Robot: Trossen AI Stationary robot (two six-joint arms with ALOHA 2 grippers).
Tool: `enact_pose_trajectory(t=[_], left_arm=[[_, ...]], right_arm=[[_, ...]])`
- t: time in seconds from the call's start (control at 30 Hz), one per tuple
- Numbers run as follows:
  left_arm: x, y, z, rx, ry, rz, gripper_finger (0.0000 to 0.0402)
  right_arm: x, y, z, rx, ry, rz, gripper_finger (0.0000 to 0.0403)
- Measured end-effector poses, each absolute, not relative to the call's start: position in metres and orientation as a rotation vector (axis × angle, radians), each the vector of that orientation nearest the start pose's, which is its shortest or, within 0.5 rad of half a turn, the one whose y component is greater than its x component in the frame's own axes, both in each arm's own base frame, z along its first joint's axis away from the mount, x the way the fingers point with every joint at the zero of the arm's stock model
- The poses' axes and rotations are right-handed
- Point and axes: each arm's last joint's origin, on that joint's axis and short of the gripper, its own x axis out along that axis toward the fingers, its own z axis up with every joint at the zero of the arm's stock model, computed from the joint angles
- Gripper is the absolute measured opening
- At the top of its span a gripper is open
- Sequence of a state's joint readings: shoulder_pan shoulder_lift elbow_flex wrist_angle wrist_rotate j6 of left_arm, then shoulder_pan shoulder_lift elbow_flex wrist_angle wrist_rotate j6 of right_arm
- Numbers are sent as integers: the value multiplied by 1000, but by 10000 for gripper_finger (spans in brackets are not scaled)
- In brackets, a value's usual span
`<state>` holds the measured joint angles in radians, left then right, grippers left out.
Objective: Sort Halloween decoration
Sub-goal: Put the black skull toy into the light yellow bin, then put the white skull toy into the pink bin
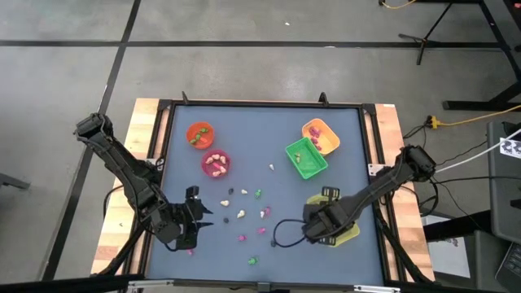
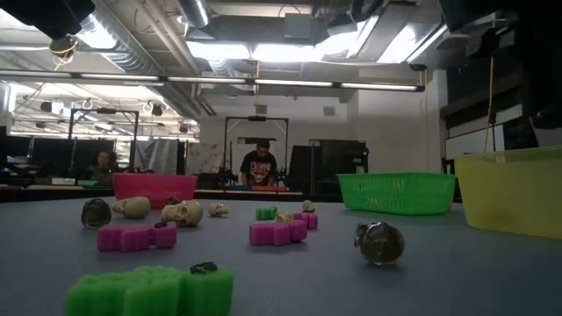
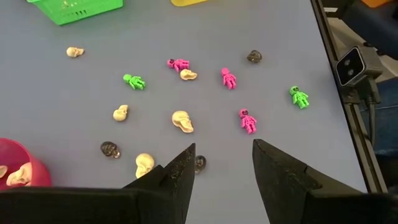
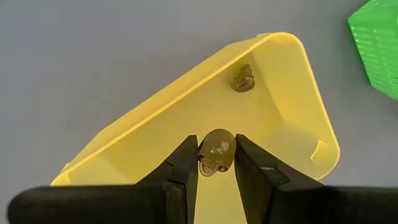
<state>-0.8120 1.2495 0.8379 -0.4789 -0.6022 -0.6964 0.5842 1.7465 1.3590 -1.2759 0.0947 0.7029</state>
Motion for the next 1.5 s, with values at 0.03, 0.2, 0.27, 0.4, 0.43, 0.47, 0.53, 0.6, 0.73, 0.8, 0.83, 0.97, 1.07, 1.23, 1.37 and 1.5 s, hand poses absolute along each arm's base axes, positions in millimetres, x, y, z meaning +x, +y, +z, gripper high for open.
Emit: enact_pose_trajectory(t=[0.03, 0.2, 0.27, 0.4, 0.43, 0.47, 0.53, 0.6, 0.73, 0.8, 0.83, 0.97, 1.07, 1.23, 1.37, 1.5], left_arm=[[179, -165, 240, -88, 693, 48, 144], [179, -165, 240, -85, 688, 54, 144], [179, -165, 240, -85, 688, 54, 144], [179, -165, 240, -85, 688, 55, 144], [179, -165, 240, -85, 688, 55, 144], [179, -165, 240, -85, 688, 55, 144], [179, -165, 240, -85, 688, 55, 144], [179, -165, 240, -85, 688, 56, 144], [179, -165, 240, -84, 688, 55, 144], [179, -165, 240, -85, 688, 56, 144], [179, -165, 240, -85, 687, 56, 144], [179, -165, 240, -85, 688, 56, 144], [179, -165, 240, -84, 688, 56, 144], [179, -164, 240, -83, 684, 60, 144], [179, -164, 240, -77, 673, 75, 144], [179, -163, 240, -63, 651, 104, 144]], right_arm=[[257, 167, 230, -12, 1585, -192, 85], [258, 167, 230, -1, 1590, -188, 85], [258, 167, 230, 1, 1592, -187, 85], [258, 167, 230, 2, 1592, -187, 86], [258, 167, 230, 2, 1593, -187, 86], [258, 167, 230, 2, 1592, -187, 86], [258, 167, 230, 2, 1592, -187, 86], [258, 167, 230, 2, 1593, -187, 86], [258, 167, 230, 2, 1593, -187, 86], [258, 167, 230, 2, 1592, -187, 86], [258, 167, 230, 2, 1592, -187, 86], [258, 167, 230, 4, 1594, -190, 110], [257, 167, 230, 16, 1607, -187, 149], [257, 167, 230, 17, 1609, -186, 216], [257, 167, 230, 17, 1609, -186, 251], [257, 167, 230, 17, 1610, -186, 267]])
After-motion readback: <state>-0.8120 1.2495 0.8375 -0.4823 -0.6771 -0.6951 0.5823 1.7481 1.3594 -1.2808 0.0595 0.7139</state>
